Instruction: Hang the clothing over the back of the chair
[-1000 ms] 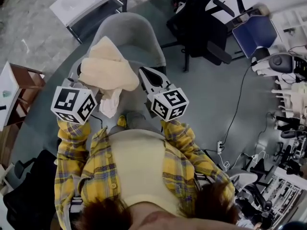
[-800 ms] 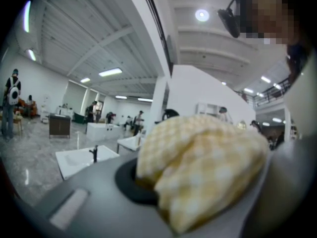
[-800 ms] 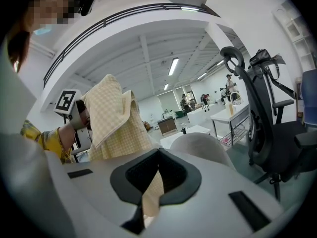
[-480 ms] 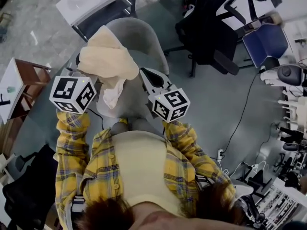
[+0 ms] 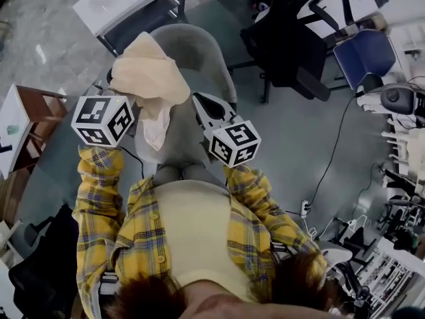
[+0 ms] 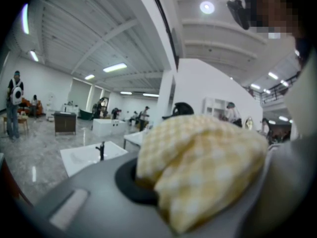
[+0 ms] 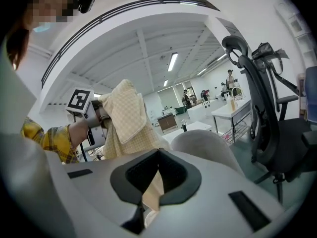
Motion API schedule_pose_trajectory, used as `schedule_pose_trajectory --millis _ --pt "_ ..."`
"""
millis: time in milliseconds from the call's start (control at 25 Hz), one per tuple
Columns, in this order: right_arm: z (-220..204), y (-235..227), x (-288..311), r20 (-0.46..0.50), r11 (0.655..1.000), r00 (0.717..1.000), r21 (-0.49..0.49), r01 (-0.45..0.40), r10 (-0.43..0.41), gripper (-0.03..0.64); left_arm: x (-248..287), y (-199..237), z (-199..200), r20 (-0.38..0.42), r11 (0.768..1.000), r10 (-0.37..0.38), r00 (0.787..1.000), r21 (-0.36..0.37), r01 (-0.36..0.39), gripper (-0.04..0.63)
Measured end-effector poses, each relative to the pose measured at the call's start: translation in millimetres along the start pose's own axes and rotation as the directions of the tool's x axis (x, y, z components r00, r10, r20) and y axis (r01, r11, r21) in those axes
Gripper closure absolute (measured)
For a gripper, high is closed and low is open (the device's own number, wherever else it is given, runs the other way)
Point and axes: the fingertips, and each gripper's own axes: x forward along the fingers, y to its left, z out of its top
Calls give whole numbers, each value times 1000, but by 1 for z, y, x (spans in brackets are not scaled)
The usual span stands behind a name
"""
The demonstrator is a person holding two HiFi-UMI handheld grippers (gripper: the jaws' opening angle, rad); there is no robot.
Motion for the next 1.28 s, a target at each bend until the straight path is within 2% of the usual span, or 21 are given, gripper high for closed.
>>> schedule_pose_trajectory --millis 240,480,840,1280 --pt "1 14 8 -2 996 996 -19 84 -84 603 -1 24 -6 9 997 -62 998 -34 62 568" --pt "-1 23 15 -16 993 993 -29 118 -119 603 12 38 -5 14 994 -99 995 -53 100 568" --pt "5 12 30 -23 997 996 -22 81 -81 603 36 48 11 22 996 -78 997 -38 79 568" --pt "14 -18 52 -51 999 998 2 39 -39 603 86 63 41 34 999 -48 998 17 47 568"
